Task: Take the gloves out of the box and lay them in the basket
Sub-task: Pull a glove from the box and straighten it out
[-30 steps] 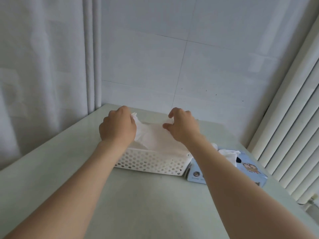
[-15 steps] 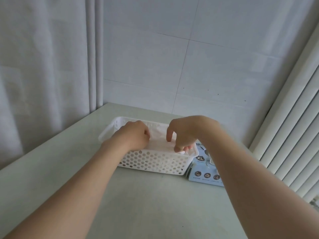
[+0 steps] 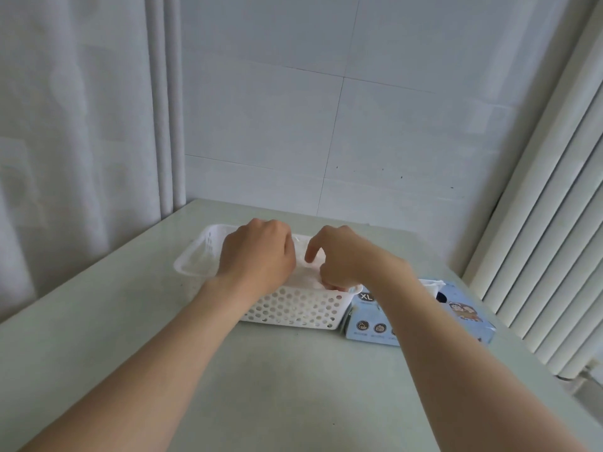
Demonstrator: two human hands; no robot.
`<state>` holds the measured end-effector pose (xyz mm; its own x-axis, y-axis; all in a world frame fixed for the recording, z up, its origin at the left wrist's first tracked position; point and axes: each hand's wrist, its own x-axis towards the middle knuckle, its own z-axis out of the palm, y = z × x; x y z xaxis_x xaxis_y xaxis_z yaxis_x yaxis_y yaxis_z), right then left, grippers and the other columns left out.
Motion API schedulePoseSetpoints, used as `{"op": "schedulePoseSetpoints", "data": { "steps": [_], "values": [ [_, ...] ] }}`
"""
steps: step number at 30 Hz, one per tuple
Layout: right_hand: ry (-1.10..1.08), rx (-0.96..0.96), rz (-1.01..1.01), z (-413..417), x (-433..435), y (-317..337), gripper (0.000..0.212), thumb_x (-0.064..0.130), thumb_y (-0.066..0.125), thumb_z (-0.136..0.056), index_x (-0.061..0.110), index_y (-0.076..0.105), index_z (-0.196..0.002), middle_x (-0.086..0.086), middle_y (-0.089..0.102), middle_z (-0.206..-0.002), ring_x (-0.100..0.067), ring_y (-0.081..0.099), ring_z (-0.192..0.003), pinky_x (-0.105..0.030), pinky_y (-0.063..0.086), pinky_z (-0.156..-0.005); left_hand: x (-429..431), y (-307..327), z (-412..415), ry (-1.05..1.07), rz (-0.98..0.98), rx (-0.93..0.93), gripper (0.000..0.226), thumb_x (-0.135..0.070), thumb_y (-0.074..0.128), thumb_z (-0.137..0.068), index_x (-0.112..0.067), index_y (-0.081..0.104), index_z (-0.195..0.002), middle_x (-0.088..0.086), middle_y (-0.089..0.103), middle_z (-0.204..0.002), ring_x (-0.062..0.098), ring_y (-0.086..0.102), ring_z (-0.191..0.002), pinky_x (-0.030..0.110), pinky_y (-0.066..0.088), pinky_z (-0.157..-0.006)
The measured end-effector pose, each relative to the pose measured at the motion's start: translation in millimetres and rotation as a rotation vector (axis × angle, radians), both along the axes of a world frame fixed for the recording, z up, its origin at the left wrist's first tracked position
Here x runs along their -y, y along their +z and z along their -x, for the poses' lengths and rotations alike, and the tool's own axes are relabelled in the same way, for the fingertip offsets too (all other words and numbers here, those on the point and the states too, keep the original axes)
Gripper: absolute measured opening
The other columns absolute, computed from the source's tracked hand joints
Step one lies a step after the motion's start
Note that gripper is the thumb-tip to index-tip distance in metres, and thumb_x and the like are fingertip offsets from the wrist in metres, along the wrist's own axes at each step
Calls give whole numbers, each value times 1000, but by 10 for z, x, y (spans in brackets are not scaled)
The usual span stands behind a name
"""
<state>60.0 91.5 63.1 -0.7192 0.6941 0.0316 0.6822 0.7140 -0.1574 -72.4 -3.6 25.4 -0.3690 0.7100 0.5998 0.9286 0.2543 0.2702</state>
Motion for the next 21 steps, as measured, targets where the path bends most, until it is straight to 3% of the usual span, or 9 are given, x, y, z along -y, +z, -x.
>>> {"op": "schedulePoseSetpoints", "data": {
  "steps": [2, 6, 9, 11, 14, 18, 21],
  "values": [
    [-17, -164, -98, -29, -13, -93, 41, -1, 52, -90, 24, 70, -117, -5, 59, -110, -25, 68, -70, -34, 57, -61, -28, -42, -130, -66, -74, -42, 24, -20, 45, -100, -20, 67, -90, -4, 66, -84, 23, 59, -71, 32, 38, -59],
    [-97, -508, -232, -220, -13, -249, 28, 6, 46, -97, 18, 66, -114, 2, 61, -89, -23, 61, -78, -32, 41, -57, -83, -226, -381, -149, -190, -159, 27, -25, 37, -96, -21, 63, -95, -7, 65, -80, 20, 58, -59, 27, 35, -50],
    [-138, -667, -294, -428, -36, -364, 28, 2, 43, -96, 16, 61, -111, 0, 60, -95, -23, 59, -84, -38, 46, -64, -120, -380, -531, -199, -247, -225, 26, -23, 37, -94, -18, 63, -95, -6, 66, -75, 19, 59, -56, 27, 36, -47],
    [-150, -690, -277, -560, -82, -432, 33, -6, 43, -88, 16, 60, -107, -1, 60, -95, -24, 58, -84, -43, 50, -71, -143, -473, -641, -230, -242, -256, 24, -22, 40, -95, -16, 64, -95, -3, 65, -78, 21, 61, -62, 33, 45, -52],
    [-180, -650, -283, -787, -155, -516, 38, -10, 47, -78, 21, 57, -98, 2, 60, -94, -25, 58, -91, -42, 48, -87, -198, -580, -784, -280, -225, -316, 23, -21, 44, -96, -13, 66, -97, 1, 64, -90, 24, 59, -74, 39, 47, -66],
    [-297, -581, -220, -1055, -208, -528, 41, 13, 60, -73, 29, 57, -111, 6, 54, -109, -22, 45, -110, -38, 31, -96, -231, -651, -925, -340, -223, -419, 27, -19, 48, -95, -10, 69, -109, 5, 68, -114, 28, 59, -97, 40, 48, -85],
    [-358, -395, -185, -1189, -238, -535, 59, 32, 54, -67, 36, 53, -126, 5, 46, -122, -25, 35, -123, -43, 25, -106, -227, -686, -949, -342, -171, -458, 35, -22, 46, -96, -13, 69, -121, 3, 67, -124, 28, 59, -103, 43, 46, -94]
  ]
}}
